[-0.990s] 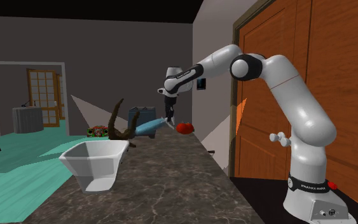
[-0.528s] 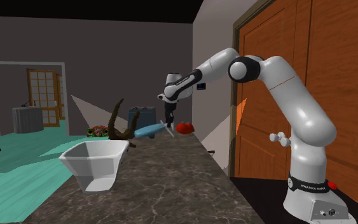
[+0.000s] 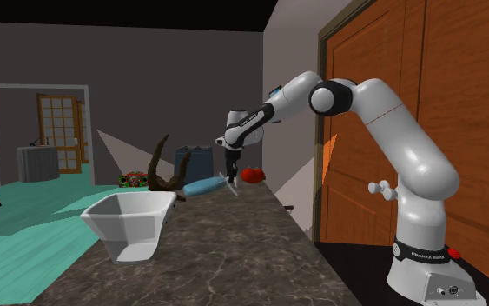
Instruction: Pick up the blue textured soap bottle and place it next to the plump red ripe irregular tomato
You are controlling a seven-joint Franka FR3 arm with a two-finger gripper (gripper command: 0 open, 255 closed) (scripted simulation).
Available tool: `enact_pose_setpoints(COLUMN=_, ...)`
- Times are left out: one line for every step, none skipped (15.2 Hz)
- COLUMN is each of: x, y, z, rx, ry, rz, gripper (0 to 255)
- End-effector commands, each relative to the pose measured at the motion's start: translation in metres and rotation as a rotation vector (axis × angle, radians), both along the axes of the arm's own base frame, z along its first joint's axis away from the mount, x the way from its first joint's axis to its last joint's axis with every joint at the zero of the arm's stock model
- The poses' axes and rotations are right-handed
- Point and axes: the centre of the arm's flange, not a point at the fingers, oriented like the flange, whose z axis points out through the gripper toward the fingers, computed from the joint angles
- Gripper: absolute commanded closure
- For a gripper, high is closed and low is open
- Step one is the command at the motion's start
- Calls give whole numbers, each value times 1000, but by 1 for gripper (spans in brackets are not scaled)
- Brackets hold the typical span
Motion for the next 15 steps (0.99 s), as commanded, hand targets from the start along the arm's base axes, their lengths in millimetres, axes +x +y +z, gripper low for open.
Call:
enact_pose_setpoints(x=1, y=0, z=-4, rx=2, ry=2, rz=0, gripper=255)
enact_pose_setpoints(x=1, y=0, z=-4, rx=2, ry=2, rz=0, gripper=255)
enact_pose_setpoints(x=1, y=0, z=-4, rx=2, ry=2, rz=0, gripper=255)
enact_pose_setpoints(x=1, y=0, z=-4, rx=2, ry=2, rz=0, gripper=255)
enact_pose_setpoints(x=1, y=0, z=-4, rx=2, ry=2, rz=0, gripper=255)
enact_pose_setpoints(x=1, y=0, z=-4, rx=2, ry=2, rz=0, gripper=255)
enact_pose_setpoints(x=1, y=0, z=-4, rx=2, ry=2, rz=0, gripper=255)
enact_pose_setpoints(x=1, y=1, z=-4, rx=2, ry=2, rz=0, gripper=0)
enact_pose_setpoints(x=1, y=1, z=-5, rx=2, ry=1, rz=0, gripper=0)
enact_pose_setpoints(x=1, y=1, z=-4, rx=2, ry=1, rz=0, gripper=0)
enact_pose_setpoints(x=1, y=1, z=-4, rx=2, ry=1, rz=0, gripper=0)
enact_pose_setpoints(x=1, y=1, z=-4, rx=2, ry=1, rz=0, gripper=0)
enact_pose_setpoints(x=1, y=0, z=-4, rx=2, ry=2, rz=0, gripper=0)
enact_pose_setpoints(x=-2, y=4, z=8, rx=2, ry=2, rz=0, gripper=0)
enact_pose_setpoints(x=-4, y=8, z=21, rx=2, ry=2, rz=0, gripper=0)
